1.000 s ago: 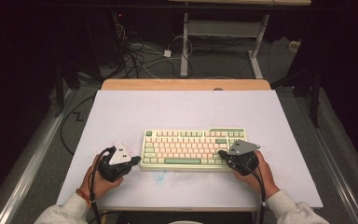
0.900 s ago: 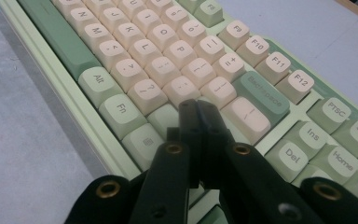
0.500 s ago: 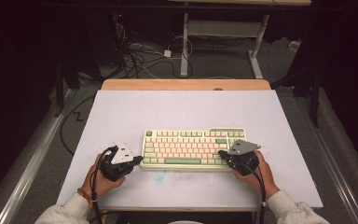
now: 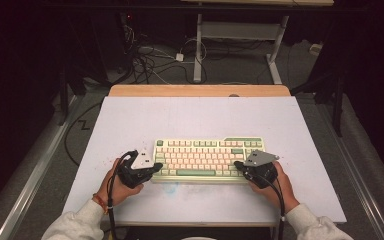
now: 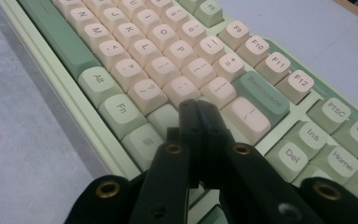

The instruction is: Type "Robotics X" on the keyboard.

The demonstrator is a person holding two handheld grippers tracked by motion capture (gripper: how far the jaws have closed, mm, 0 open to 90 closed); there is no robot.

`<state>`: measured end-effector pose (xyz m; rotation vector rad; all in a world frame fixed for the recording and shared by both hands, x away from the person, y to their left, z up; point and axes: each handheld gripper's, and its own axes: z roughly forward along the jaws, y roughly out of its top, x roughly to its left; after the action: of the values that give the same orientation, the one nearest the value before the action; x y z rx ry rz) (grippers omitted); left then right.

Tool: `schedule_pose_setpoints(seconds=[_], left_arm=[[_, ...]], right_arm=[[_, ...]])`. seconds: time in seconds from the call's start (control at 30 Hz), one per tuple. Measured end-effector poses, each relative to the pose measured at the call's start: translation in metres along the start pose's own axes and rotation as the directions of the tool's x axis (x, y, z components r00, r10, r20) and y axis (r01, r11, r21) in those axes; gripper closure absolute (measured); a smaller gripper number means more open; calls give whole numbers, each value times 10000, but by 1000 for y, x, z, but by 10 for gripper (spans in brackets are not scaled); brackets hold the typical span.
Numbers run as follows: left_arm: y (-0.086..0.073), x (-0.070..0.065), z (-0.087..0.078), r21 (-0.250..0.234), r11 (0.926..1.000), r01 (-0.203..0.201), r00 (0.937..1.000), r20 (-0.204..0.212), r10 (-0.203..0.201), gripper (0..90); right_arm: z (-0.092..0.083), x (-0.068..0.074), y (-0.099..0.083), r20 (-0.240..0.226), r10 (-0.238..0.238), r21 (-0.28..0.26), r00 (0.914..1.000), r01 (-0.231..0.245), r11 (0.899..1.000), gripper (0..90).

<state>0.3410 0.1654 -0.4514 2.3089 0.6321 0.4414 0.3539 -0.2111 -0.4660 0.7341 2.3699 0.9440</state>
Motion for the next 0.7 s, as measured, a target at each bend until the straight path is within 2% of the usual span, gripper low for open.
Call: schedule_pose_setpoints(seconds=[0.7], left_arm=[[31, -3, 32, 304, 9979, -567, 9974, 472, 552, 875]], right_arm=[[0, 1, 0, 49, -34, 10, 10000, 34, 10000, 900]])
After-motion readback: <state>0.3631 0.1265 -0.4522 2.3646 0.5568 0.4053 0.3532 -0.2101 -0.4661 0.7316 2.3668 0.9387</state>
